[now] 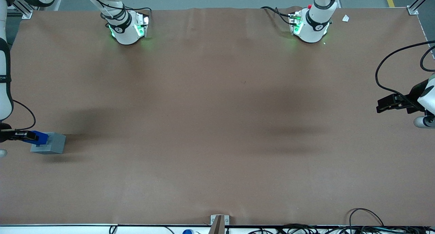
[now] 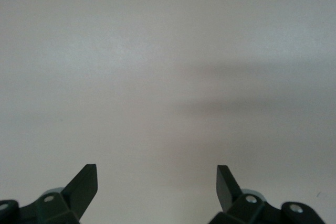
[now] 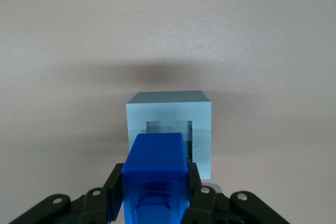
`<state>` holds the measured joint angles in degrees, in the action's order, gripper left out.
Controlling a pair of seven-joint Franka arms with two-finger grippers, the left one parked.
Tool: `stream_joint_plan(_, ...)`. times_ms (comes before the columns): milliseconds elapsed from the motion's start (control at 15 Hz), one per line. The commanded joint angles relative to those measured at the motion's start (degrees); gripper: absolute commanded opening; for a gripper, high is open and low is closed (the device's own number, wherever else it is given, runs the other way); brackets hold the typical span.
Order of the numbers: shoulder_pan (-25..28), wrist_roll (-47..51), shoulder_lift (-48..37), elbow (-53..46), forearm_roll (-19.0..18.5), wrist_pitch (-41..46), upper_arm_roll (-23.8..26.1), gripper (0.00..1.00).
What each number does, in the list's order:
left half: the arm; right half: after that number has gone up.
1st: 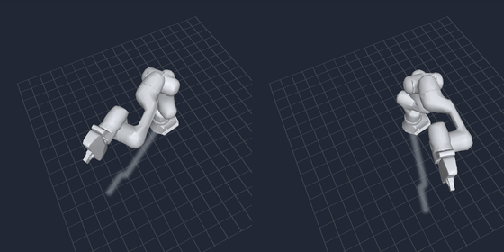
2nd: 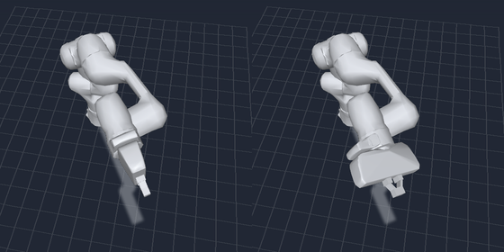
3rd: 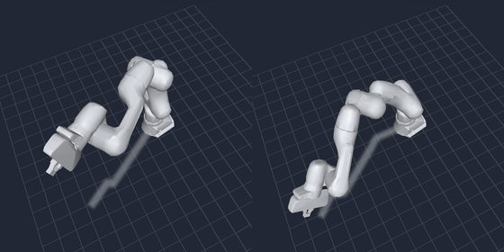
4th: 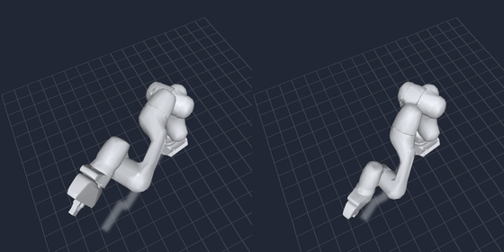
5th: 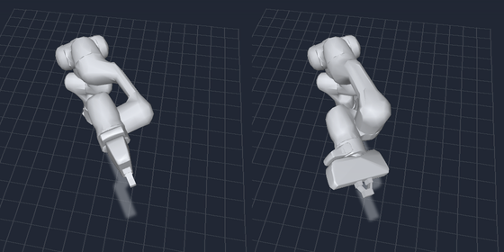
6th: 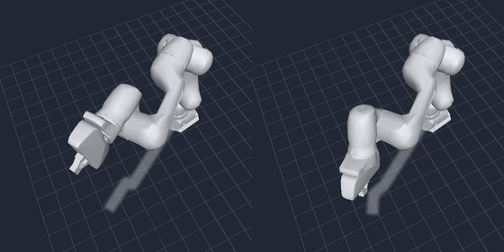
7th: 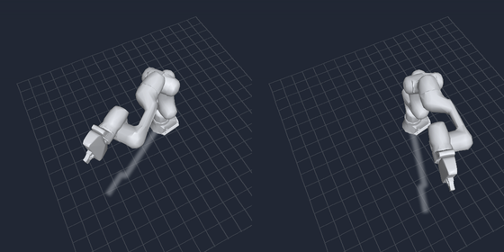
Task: Insert blue part into gray base with right arm
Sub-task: 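Lower the blue block into the gray base's opening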
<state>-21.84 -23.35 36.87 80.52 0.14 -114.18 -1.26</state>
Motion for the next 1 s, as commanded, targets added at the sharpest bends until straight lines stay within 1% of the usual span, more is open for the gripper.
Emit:
stream_joint_plan(0, -0.7, -0.8, 1.7, -2.8, -0.1, 0.8, 0.6, 0.04)
stream_joint_plan(933, -0.8, -0.4, 2.9, -2.9, -0.1, -0.7, 0.6, 0.05)
